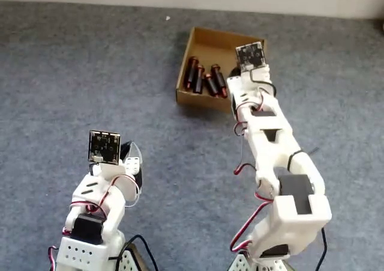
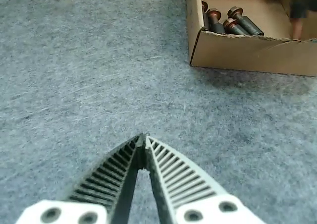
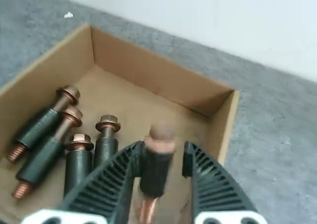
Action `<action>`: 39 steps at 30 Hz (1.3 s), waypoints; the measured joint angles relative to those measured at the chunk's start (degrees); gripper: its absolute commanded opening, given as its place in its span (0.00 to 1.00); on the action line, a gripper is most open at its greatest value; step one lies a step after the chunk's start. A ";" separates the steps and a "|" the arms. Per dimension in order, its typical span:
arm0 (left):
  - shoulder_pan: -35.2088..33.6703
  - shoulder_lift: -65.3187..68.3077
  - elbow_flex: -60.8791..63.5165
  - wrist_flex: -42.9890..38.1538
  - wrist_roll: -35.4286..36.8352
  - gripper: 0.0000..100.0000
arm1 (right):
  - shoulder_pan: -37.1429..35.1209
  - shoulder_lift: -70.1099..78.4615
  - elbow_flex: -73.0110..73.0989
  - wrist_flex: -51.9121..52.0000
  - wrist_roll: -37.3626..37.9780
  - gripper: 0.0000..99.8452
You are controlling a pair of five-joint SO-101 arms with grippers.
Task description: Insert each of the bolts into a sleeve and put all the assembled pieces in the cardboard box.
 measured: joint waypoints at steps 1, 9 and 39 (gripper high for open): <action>0.00 0.00 0.00 0.00 0.00 0.01 | 0.00 -1.32 0.00 1.41 0.00 0.11; 0.00 0.00 0.00 0.00 0.00 0.01 | 0.00 -19.08 5.19 15.30 0.00 0.00; 0.00 0.00 0.00 0.00 0.00 0.01 | -0.09 -96.97 65.76 16.79 -0.18 0.01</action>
